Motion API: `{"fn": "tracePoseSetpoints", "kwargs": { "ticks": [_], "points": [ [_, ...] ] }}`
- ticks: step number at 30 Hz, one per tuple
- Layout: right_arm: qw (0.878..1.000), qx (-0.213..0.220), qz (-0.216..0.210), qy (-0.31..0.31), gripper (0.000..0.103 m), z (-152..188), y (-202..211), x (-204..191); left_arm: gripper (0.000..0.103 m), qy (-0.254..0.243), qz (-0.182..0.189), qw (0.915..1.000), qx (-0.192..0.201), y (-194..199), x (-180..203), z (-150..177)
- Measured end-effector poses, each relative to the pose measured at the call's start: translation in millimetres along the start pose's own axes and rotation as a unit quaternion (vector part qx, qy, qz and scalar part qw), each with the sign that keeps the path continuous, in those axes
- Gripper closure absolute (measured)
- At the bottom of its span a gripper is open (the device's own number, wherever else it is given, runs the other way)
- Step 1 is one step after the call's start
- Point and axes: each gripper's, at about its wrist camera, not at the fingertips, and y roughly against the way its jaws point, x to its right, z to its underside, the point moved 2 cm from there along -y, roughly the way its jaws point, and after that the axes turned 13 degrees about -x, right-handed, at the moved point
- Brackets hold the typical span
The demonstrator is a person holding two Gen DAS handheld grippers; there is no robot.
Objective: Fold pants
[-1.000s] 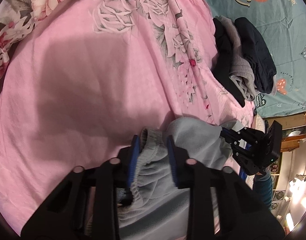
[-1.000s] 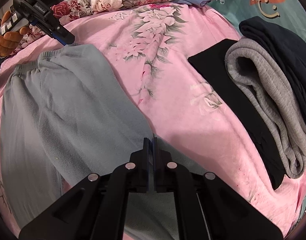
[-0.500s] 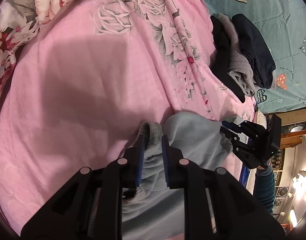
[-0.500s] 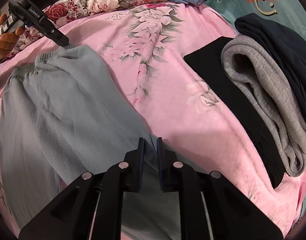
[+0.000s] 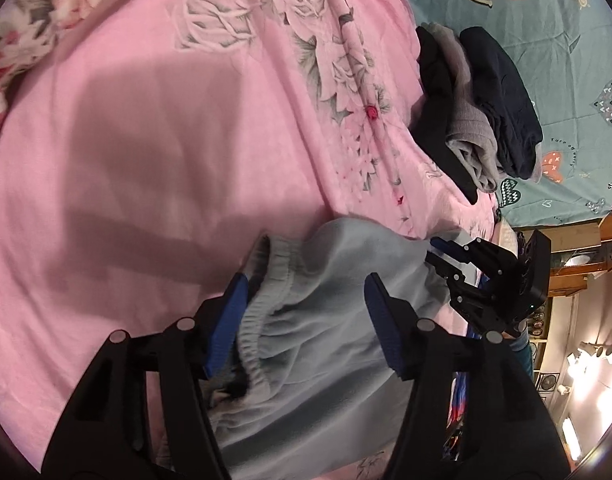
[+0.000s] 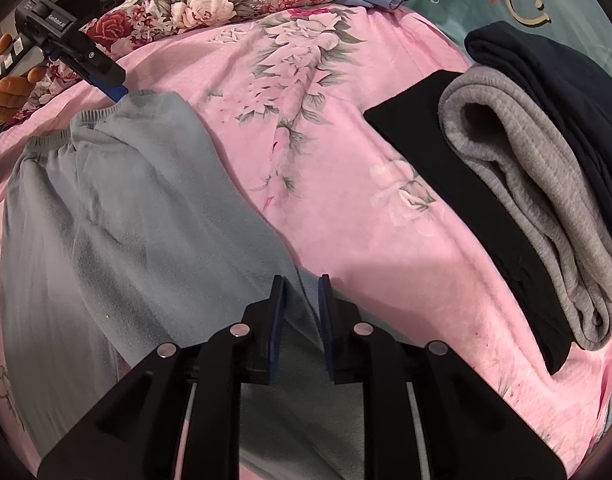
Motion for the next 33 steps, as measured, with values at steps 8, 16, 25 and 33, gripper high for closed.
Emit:
{"fn": "tracePoseSetpoints", "kwargs": {
  "ticks": [8,16,25,33],
  "points": [
    [1.0,0.001,0.002,-0.002,0.081,0,0,0,0.062,-0.011,-0.003,0.9999,0.002,4,8,4],
    [1.0,0.002,-0.012,-0.005,0.08,0,-1,5,0.062,0.012,0.038,0.9992,-0.002,-8,-7,-13],
    [1.0,0.008,-0.01,0.012,0.097,2,2,2,0.099,0.006,0.029,0.9986,0.044,-1,-9,-8],
    [0.999,0.031,0.021,-0.001,0.101,5,26,6,0.099,0.001,0.047,0.992,0.117,34,-10,8]
  ]
}}
